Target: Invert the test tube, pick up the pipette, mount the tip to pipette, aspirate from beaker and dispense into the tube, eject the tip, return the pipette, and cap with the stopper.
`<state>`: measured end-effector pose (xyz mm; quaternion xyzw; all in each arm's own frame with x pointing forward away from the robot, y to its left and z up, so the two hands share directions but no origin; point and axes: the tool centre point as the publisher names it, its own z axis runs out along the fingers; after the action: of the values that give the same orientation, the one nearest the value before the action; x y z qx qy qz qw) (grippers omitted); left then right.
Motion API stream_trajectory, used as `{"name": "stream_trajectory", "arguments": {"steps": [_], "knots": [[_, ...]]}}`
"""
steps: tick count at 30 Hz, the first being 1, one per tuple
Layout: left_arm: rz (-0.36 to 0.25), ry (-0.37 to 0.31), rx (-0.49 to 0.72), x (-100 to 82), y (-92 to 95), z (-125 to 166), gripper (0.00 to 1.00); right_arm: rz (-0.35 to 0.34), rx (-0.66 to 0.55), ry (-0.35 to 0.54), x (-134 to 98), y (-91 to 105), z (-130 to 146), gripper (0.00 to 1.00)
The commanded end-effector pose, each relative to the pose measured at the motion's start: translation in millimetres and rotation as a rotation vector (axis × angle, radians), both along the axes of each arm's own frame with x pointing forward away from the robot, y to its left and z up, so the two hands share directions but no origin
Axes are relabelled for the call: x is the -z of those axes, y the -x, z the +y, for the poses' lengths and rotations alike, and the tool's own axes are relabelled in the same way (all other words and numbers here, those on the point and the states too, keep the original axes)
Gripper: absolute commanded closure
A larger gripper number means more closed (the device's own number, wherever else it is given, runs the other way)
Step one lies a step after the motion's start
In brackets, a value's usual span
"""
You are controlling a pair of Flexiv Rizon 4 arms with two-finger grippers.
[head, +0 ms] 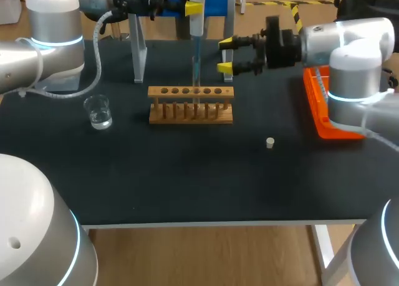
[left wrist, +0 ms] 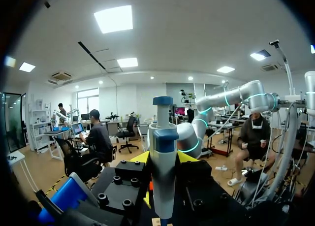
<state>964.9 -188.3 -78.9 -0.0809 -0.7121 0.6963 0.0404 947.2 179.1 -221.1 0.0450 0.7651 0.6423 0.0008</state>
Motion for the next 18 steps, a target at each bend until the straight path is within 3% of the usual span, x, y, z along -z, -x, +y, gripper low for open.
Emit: {"name": "stream_trajectory", "arguments": {"steps": [1, 8, 18], "knots": [[0.000, -0.001, 0.002, -0.6, -0.6, 0.6, 1.00, -0.022, -0.002, 0.022, 7.0, -5.1, 11.0, 0.00], [0.000, -0.001, 0.002, -0.6, -0.6, 0.6, 1.00, -0.095, -0.017, 0.079, 18.0, -5.9, 28.2, 0.00], [0.000, -0.001, 0.002, -0.6, -0.6, 0.6, 1.00, -0.116, -0.027, 0.168, 43.4, -7.1, 49.5, 0.00]]}}
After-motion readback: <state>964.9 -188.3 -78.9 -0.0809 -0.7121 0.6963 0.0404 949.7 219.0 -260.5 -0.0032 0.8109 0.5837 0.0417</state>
